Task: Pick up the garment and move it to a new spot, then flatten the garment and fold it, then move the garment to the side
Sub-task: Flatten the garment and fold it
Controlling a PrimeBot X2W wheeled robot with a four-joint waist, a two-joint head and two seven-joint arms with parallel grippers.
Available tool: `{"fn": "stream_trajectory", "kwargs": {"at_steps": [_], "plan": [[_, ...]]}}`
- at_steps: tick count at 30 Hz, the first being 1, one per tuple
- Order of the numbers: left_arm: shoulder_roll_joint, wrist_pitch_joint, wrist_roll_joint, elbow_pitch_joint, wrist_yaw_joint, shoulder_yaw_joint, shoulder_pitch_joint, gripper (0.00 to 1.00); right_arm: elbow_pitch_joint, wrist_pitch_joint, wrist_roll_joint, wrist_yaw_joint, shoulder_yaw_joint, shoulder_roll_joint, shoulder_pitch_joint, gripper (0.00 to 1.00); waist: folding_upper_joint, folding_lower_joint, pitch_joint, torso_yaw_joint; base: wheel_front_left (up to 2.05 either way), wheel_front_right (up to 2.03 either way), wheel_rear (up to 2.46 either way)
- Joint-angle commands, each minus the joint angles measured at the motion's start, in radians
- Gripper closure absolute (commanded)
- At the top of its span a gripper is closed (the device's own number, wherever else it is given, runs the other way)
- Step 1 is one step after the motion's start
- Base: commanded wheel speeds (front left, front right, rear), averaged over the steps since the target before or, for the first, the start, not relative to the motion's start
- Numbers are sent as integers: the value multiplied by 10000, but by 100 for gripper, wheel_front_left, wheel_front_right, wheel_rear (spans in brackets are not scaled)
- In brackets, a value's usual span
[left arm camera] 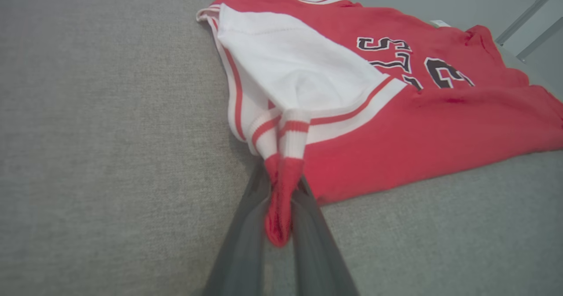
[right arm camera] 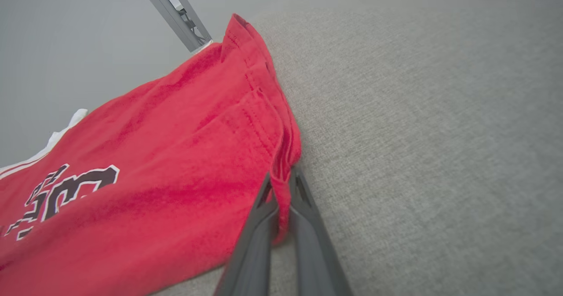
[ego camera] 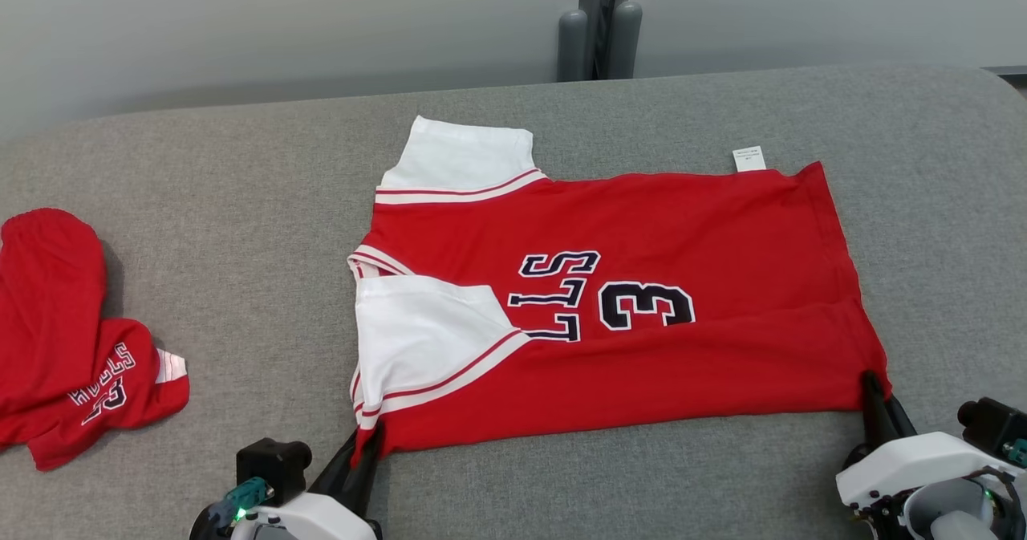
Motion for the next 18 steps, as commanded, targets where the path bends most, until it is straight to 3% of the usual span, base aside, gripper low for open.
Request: {"fn": "stream_trajectory", "kwargs": {"at_steps": [1,10,18], "plan": [[127,21,69,-33,-8,0,-12,100,-119,-3,-38,1,-39,-121,79,100,-1,0,-33,-15,0,0,0],[540,274,287,-335,-113,-367,414,100,-365,33,276,-1,378,-615,625,100,-1,0,-324,-126,0,0,0],[1032,1072,50,-1232,-258,-591,1191,100,-539,984,1041,-1,1124,-1305,1134,100,-1,0,-465,-169,0,0,0]]}}
